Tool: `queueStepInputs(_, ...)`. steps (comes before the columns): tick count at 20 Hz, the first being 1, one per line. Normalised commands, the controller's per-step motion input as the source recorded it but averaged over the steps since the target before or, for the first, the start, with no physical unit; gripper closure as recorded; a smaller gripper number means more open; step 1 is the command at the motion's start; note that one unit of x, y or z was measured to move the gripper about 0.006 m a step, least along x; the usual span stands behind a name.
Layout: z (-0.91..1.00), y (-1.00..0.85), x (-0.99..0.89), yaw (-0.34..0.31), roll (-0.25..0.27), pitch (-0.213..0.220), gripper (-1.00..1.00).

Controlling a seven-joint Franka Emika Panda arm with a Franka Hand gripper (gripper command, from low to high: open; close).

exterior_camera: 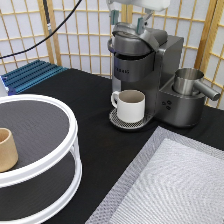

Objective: Make coffee

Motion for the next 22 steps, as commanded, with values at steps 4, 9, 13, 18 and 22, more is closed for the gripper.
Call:
queueStepInputs(4, -0.38, -0.25, 0.14, 0.0, -0.064, 0.0, -1.0)
queueStepInputs(9, -0.41, 0.08, 0.38, 0.0, -0.133, 0.0, -1.0)
queueStepInputs(13, -0.66, 0.27, 0.05, 0.0, -0.205, -0.034, -1.0)
queueStepInputs(18, -0.62, 0.38, -0.26, 0.051, -0.249, -0.123, -1.0)
queueStepInputs(22, -0.63, 0.0, -0.69, 0.138, -0.18, -0.142, -1.0)
